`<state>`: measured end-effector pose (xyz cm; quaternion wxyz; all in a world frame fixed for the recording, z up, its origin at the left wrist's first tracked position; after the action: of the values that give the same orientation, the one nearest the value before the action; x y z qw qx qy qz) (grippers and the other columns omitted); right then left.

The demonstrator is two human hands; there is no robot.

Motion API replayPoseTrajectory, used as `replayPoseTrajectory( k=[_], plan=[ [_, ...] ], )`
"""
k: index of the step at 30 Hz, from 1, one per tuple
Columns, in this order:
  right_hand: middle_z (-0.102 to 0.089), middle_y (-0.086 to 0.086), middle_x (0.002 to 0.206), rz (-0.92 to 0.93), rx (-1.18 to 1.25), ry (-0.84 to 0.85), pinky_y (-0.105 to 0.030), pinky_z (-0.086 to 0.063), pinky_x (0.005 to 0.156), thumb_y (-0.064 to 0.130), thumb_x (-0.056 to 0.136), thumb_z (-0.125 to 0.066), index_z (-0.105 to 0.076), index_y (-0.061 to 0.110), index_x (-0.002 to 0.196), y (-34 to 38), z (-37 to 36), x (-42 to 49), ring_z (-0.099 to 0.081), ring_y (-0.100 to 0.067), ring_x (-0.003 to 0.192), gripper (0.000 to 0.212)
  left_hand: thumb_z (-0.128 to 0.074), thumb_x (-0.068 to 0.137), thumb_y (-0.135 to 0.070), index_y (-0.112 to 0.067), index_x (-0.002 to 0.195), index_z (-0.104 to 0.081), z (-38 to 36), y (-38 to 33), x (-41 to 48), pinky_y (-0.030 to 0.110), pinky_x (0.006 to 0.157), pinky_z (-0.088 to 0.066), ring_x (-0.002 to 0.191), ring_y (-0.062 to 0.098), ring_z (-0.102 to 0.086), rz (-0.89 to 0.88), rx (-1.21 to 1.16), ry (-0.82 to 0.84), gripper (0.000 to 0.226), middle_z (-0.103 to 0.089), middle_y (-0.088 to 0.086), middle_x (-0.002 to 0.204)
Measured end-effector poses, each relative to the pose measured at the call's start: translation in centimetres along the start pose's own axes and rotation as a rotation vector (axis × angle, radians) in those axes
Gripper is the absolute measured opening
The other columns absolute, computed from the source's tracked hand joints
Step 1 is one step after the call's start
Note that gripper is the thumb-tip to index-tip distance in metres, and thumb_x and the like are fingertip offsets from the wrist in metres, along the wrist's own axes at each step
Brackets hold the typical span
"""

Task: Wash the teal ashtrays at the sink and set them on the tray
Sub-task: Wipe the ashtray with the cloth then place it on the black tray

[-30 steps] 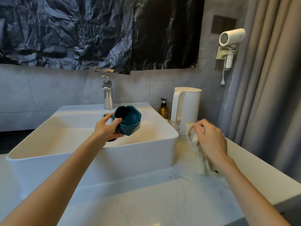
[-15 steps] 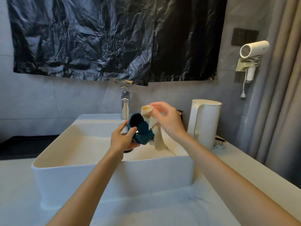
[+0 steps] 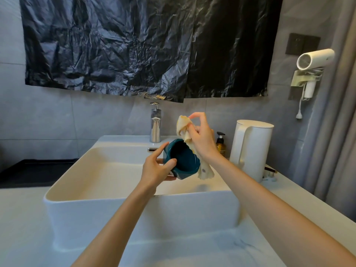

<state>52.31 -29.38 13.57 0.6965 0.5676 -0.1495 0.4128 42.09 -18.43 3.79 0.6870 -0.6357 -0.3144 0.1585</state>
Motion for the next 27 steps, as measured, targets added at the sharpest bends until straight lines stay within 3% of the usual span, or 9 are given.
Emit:
replayPoseTrajectory(
  k=[2, 4, 6, 9, 12, 16, 19, 22, 27],
  plan=[
    [-0.065, -0.002, 0.103, 0.055, -0.075, 0.210, -0.020, -0.044, 0.073, 0.033, 0.102, -0.040, -0.049, 0.025, 0.122, 0.6, -2.1, -0.6, -0.059, -0.010, 0.091, 0.023, -0.063, 0.088, -0.009, -0.035, 0.136, -0.047, 0.1, 0.0, 0.0, 0.023, 0.050, -0.055, 0.079, 0.021, -0.068, 0.003, -0.028, -0.006, 0.057, -0.065, 0.001, 0.091],
    [-0.048, 0.003, 0.141, 0.156, -0.261, 0.410, -0.021, -0.036, 0.098, 0.033, 0.102, -0.036, -0.042, 0.028, 0.137, 0.5, -3.7, -2.1, -0.045, -0.011, 0.125, 0.036, -0.063, 0.088, -0.009, -0.033, 0.138, -0.046, 0.3, 0.1, 0.0, 0.024, 0.049, -0.055, 0.080, 0.024, -0.068, 0.013, -0.049, -0.017, 0.058, -0.066, 0.003, 0.092],
    [-0.031, 0.008, 0.153, 0.261, -0.425, 0.479, -0.020, -0.029, 0.104, 0.029, 0.103, -0.036, -0.027, 0.032, 0.146, 0.1, -3.9, -3.0, -0.033, -0.010, 0.136, 0.045, -0.064, 0.088, -0.010, -0.032, 0.139, -0.045, 0.3, 0.3, 0.0, 0.025, 0.050, -0.056, 0.080, 0.023, -0.067, 0.015, -0.033, -0.012, 0.058, -0.065, 0.003, 0.094],
    [-0.044, 0.004, 0.145, 0.350, -0.576, 0.453, -0.023, -0.041, 0.098, 0.028, 0.102, -0.038, -0.032, 0.031, 0.143, -0.1, -3.0, -3.0, -0.047, -0.015, 0.127, 0.041, -0.066, 0.086, -0.010, -0.032, 0.140, -0.045, -0.2, 0.0, 0.0, 0.027, 0.051, -0.057, 0.078, 0.021, -0.066, 0.000, 0.022, 0.023, 0.061, -0.063, 0.003, 0.095],
    [-0.064, -0.007, 0.117, 0.370, -0.729, 0.452, -0.032, -0.050, 0.085, 0.033, 0.101, -0.041, -0.046, 0.020, 0.130, 0.0, -2.6, -1.9, -0.061, -0.026, 0.103, 0.032, -0.064, 0.088, -0.009, -0.031, 0.139, -0.045, -0.4, 0.1, 0.1, 0.026, 0.050, -0.057, 0.077, 0.019, -0.064, 0.014, 0.021, 0.043, 0.059, -0.062, 0.000, 0.091],
    [-0.065, -0.014, 0.105, 0.252, -0.766, 0.462, -0.038, -0.052, 0.079, 0.040, 0.096, -0.049, -0.057, 0.016, 0.119, 0.0, -2.6, -0.6, -0.061, -0.028, 0.095, 0.035, -0.061, 0.089, -0.008, -0.030, 0.135, -0.049, -0.4, 0.3, 0.0, 0.025, 0.048, -0.055, 0.075, 0.019, -0.066, 0.045, -0.016, 0.039, 0.052, -0.065, -0.002, 0.085],
    [-0.068, -0.010, 0.107, 0.389, -0.826, 0.372, -0.037, -0.054, 0.080, 0.040, 0.098, -0.046, -0.059, 0.017, 0.117, 0.9, -3.1, -1.1, -0.064, -0.027, 0.096, 0.033, -0.060, 0.090, -0.008, -0.031, 0.136, -0.047, -0.1, 0.3, 0.0, 0.023, 0.046, -0.054, 0.075, 0.018, -0.065, 0.049, -0.027, 0.017, 0.053, -0.064, -0.002, 0.086],
    [-0.068, -0.008, 0.109, 0.399, -0.752, 0.425, -0.034, -0.053, 0.082, 0.037, 0.098, -0.046, -0.060, 0.020, 0.118, 0.7, -2.8, -1.5, -0.063, -0.023, 0.098, 0.030, -0.061, 0.089, -0.008, -0.029, 0.138, -0.046, 0.0, 0.4, 0.0, 0.024, 0.046, -0.054, 0.075, 0.019, -0.064, 0.053, -0.021, 0.023, 0.056, -0.063, 0.000, 0.089],
    [-0.069, -0.005, 0.101, 0.098, -0.300, 0.588, -0.024, -0.051, 0.083, 0.029, 0.097, -0.051, -0.070, 0.017, 0.104, -0.9, -1.8, -1.3, -0.061, -0.015, 0.095, 0.023, -0.063, 0.088, -0.008, -0.029, 0.138, -0.047, -0.4, 0.3, -0.1, 0.027, 0.050, -0.057, 0.080, 0.022, -0.063, 0.054, -0.010, 0.061, 0.056, -0.063, 0.005, 0.100]
  ],
)
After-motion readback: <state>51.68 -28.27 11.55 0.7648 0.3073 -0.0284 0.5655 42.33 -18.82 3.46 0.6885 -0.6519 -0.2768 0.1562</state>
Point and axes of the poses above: each hand's wrist, its own x-axis towards the middle knuckle, its own z-axis out of the back of the hand, y = z × x, the point moved 9 cm from there along x, towards the middle knuckle
